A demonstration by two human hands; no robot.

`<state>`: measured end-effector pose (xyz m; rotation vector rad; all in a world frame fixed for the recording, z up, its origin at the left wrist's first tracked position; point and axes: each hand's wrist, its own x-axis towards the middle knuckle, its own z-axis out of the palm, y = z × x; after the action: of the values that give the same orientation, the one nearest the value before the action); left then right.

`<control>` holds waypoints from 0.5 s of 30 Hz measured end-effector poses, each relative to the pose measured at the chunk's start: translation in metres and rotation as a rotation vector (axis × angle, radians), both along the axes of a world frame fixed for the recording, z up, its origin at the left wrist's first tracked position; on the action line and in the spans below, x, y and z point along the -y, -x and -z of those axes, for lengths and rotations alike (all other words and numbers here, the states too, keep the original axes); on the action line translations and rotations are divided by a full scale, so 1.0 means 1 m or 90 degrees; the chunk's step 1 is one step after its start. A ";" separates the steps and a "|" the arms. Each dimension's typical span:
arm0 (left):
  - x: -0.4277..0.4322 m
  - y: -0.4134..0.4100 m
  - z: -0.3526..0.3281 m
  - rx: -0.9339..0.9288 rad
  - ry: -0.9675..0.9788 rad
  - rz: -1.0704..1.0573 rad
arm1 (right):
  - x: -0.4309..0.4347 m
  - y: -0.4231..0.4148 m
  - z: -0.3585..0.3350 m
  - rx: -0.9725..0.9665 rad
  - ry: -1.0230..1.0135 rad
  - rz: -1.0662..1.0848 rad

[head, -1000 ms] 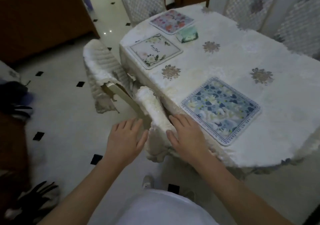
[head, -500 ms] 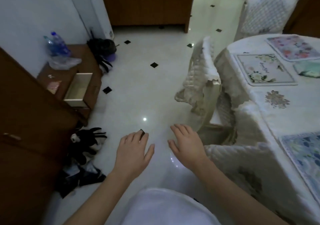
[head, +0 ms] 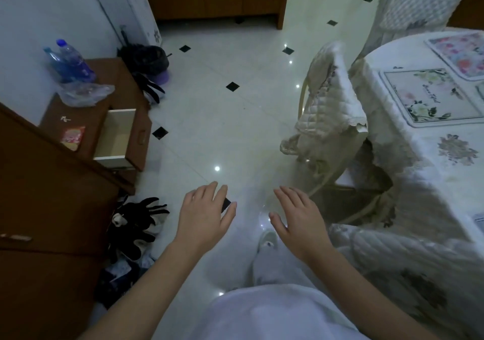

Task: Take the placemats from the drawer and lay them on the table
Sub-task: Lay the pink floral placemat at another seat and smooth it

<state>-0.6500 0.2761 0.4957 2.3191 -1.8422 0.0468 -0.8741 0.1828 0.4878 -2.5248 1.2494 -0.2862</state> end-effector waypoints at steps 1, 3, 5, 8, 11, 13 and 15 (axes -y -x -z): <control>0.012 -0.006 0.001 -0.003 -0.003 0.002 | 0.011 -0.006 0.002 0.000 -0.003 0.001; 0.035 -0.021 0.003 0.002 -0.011 -0.004 | 0.038 -0.022 0.005 -0.006 -0.002 -0.005; 0.055 -0.039 0.003 0.010 -0.023 -0.013 | 0.067 -0.045 0.005 -0.007 -0.011 -0.020; 0.081 -0.066 0.000 0.026 -0.026 -0.033 | 0.114 -0.086 -0.002 -0.007 -0.020 -0.063; 0.102 -0.095 -0.004 0.024 -0.025 -0.093 | 0.157 -0.129 -0.007 -0.015 -0.010 -0.127; 0.113 -0.115 -0.008 0.017 -0.023 -0.131 | 0.183 -0.158 -0.010 -0.017 -0.007 -0.161; 0.122 -0.133 -0.013 0.018 -0.015 -0.163 | 0.204 -0.186 -0.011 -0.027 -0.004 -0.185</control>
<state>-0.5168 0.1538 0.5083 2.5689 -1.5534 0.0925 -0.6885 -0.0212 0.4989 -2.6743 0.8778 -0.1620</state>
